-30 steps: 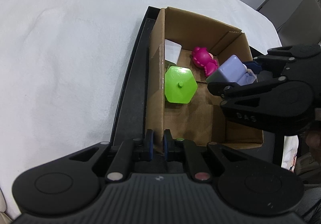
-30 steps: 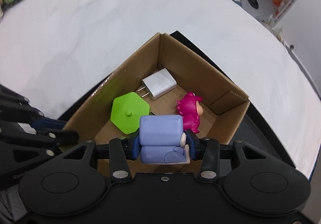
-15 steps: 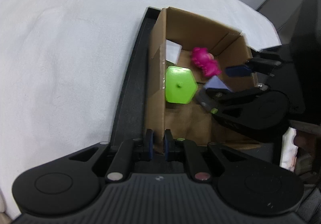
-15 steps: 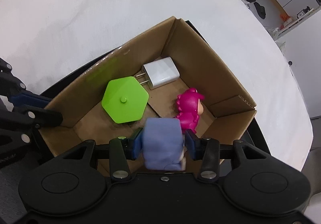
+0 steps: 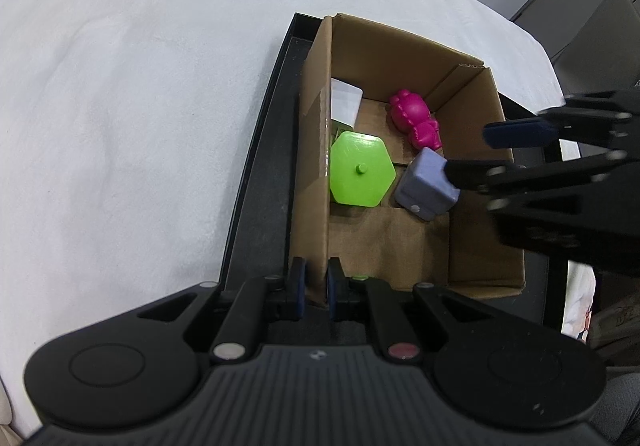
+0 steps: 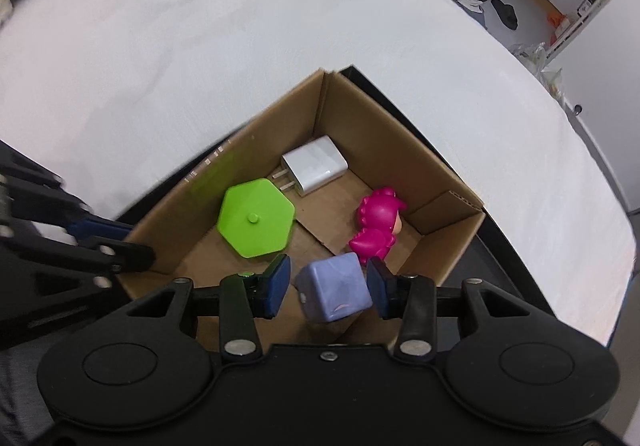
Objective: Organize rigid objects
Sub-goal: 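Release the lavender sofa into the cardboard box with the right gripper, then move the right gripper to the doll figure and grasp it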
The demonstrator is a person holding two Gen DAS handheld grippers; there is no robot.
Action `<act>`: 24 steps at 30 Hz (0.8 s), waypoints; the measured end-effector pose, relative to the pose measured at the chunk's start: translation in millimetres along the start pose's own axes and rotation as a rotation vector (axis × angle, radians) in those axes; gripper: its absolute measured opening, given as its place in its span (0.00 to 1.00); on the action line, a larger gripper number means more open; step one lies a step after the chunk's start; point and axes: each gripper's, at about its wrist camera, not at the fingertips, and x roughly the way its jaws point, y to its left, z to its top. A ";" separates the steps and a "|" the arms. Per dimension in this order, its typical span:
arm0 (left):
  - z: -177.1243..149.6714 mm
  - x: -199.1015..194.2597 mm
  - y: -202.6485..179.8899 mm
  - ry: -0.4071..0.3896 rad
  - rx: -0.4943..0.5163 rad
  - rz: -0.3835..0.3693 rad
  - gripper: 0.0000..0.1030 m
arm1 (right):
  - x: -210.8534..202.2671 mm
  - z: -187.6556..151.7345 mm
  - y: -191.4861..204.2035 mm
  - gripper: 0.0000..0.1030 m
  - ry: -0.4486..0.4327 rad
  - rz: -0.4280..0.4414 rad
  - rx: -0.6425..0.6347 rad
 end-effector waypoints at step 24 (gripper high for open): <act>2.8 9.0 -13.0 0.016 0.033 0.056 0.09 | -35.8 -90.1 -106.6 0.54 -0.060 0.138 0.348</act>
